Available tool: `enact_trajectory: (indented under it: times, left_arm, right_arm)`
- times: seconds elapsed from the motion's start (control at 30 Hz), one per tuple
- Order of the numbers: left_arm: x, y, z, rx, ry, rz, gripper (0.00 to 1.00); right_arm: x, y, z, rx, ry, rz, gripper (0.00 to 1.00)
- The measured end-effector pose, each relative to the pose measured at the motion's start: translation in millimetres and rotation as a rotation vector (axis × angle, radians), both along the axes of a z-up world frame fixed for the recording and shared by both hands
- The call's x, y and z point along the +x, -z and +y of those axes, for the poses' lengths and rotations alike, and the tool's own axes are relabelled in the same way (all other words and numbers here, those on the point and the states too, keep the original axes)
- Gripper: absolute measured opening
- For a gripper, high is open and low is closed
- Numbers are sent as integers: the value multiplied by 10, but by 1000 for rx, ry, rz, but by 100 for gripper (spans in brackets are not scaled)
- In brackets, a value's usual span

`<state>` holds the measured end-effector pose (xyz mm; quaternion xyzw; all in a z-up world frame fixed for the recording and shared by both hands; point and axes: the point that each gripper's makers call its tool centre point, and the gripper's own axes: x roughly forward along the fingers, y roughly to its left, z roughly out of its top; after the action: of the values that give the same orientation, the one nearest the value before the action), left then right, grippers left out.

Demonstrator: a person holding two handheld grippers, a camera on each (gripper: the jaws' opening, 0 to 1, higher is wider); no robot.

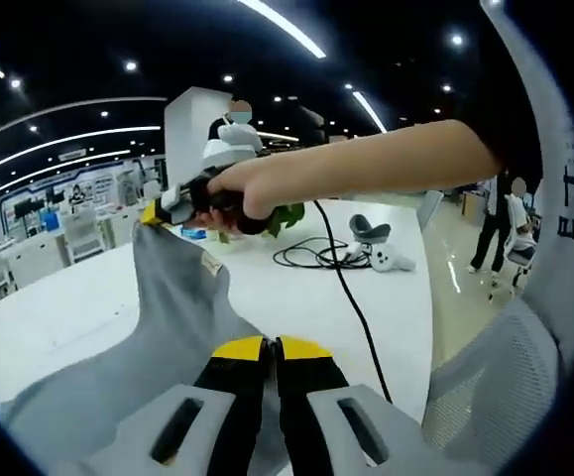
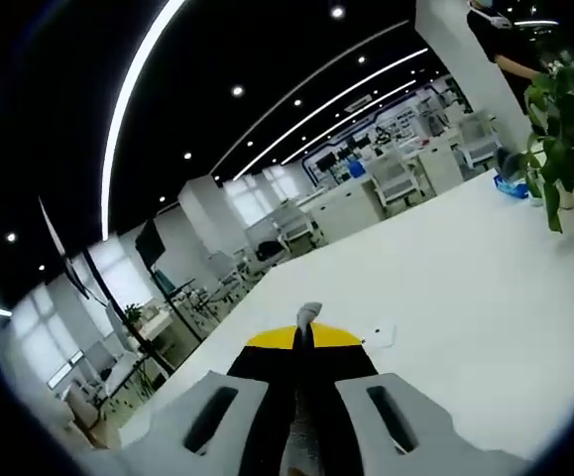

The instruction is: Fold the towel on the table until its edges align and the towel forms a compact rectangular stack.

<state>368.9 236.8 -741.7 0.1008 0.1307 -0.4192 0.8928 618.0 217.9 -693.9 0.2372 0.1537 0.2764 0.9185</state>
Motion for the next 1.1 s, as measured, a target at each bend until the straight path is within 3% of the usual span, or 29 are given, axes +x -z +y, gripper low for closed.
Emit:
enact_trajectory:
  times: [0.43, 1.1]
  left_arm:
    - [-17, -265, 719, -34, -116, -51, 4]
    - [-119, -462, 1647, -29, -211, -91, 4]
  right_arm:
    - [-16, -272, 575, 19, -38, -24, 0]
    - [-148, -544, 1784, 27, -136, -53, 0]
